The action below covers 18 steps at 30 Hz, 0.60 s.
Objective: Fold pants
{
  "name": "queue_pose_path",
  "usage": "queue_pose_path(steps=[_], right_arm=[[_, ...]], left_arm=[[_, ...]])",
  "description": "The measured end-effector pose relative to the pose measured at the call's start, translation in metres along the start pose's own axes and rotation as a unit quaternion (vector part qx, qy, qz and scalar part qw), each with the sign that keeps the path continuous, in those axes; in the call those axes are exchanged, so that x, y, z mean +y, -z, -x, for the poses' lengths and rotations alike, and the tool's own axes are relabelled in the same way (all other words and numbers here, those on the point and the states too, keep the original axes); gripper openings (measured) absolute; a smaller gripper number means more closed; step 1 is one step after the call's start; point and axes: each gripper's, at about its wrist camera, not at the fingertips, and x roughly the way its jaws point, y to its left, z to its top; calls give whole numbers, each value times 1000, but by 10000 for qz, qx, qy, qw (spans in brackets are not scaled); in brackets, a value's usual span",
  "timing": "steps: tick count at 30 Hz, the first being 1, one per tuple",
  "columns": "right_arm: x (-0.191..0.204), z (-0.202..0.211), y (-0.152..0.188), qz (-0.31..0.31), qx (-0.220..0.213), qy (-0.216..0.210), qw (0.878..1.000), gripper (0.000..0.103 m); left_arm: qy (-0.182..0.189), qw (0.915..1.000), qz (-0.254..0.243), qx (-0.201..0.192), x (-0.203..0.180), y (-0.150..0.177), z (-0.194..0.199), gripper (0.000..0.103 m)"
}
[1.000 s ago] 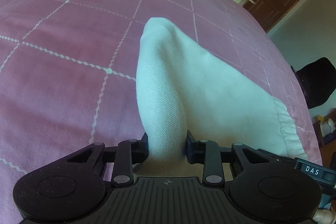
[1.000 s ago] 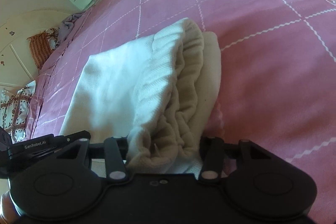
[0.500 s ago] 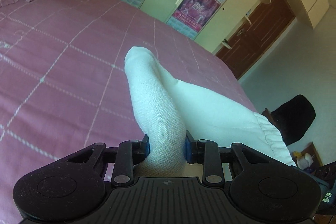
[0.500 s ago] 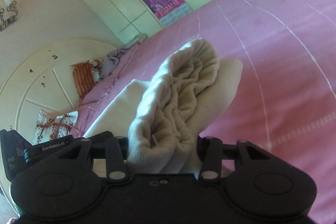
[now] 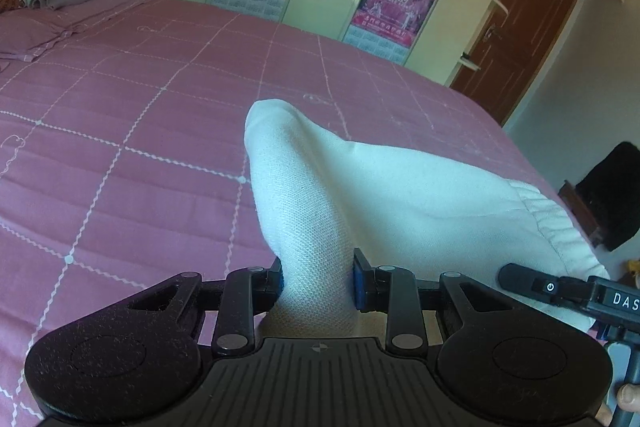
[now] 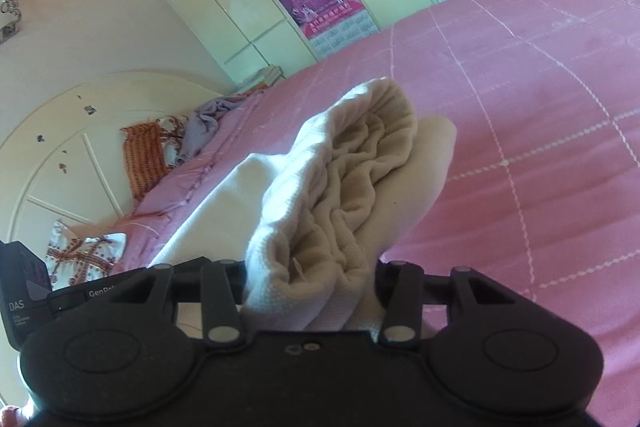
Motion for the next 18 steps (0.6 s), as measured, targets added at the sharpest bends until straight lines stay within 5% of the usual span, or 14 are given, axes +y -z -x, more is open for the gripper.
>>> queue_pose_path(steps=[6, 8, 11, 16, 18], right_arm=[[-37, -35, 32, -175, 541, 815, 9951, 54], [-47, -39, 45, -267, 646, 1168, 9907, 63], [-51, -25, 58, -299, 424, 1450, 9881, 80], [-43, 11, 54, -274, 78, 1784, 9835, 77], [-26, 26, 50, 51, -225, 1818, 9831, 72]], left_arm=[[-503, 9958, -60, 765, 7, 48, -44, 39], [-610, 9959, -42, 674, 10, 58, -41, 57], [-642, 9951, -180, 731, 13, 58, -32, 61], [-963, 9930, -629, 250, 0, 55, 9, 65], [-896, 9935, -670, 195, -9, 53, 20, 87]])
